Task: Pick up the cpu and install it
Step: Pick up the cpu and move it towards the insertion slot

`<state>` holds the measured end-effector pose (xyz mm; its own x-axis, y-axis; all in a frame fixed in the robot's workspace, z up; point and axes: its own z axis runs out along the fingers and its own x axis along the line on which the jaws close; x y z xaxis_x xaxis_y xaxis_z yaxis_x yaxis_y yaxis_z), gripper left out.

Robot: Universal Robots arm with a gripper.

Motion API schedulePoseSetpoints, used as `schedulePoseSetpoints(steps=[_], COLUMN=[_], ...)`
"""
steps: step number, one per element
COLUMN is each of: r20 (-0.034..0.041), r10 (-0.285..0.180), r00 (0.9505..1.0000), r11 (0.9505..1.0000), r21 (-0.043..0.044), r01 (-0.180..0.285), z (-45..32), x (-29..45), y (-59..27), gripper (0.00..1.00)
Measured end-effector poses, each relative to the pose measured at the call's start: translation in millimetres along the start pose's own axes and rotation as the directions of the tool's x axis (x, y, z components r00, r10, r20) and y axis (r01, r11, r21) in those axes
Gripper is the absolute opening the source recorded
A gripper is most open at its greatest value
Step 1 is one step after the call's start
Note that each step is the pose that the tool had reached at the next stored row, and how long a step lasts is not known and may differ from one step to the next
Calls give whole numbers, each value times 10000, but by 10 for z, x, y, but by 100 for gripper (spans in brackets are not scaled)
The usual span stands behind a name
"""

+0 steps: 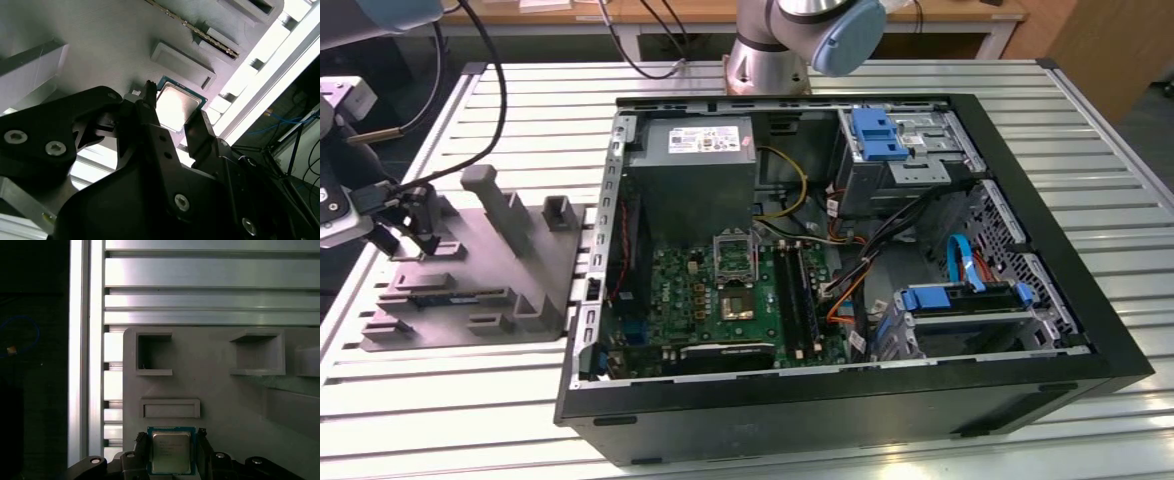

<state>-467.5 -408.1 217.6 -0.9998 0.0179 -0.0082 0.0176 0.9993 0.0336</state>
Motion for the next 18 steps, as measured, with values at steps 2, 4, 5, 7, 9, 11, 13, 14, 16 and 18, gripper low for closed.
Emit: schedulePoseSetpoints(steps=[2, 4, 5, 7, 9, 11, 13, 14, 16, 18], r20=[0, 0, 0, 1, 0, 0, 0, 1, 0, 0], r10=[0, 0, 0, 0, 0, -1, 0, 0, 0, 0], r00=[10000, 10000, 10000, 10000, 10000, 10000, 10000, 10000, 10000, 10000], r11=[10000, 10000, 10000, 10000, 10000, 10000, 10000, 10000, 10000, 10000], r21=[0, 0, 2, 3, 5, 7, 8, 7, 8, 8], r01=[0, 0, 0, 0, 0, 1, 0, 0, 0, 0], z=[0, 0, 0, -20, -24, -30, -36, -37, -43, -48], x=[0, 0, 0, 0, 0, 0, 0, 0, 0, 0], y=[0, 0, 0, 1, 1, 1, 1, 1, 1, 2], gripper=[47, 47, 47, 47, 47, 47, 47, 47, 47, 47])
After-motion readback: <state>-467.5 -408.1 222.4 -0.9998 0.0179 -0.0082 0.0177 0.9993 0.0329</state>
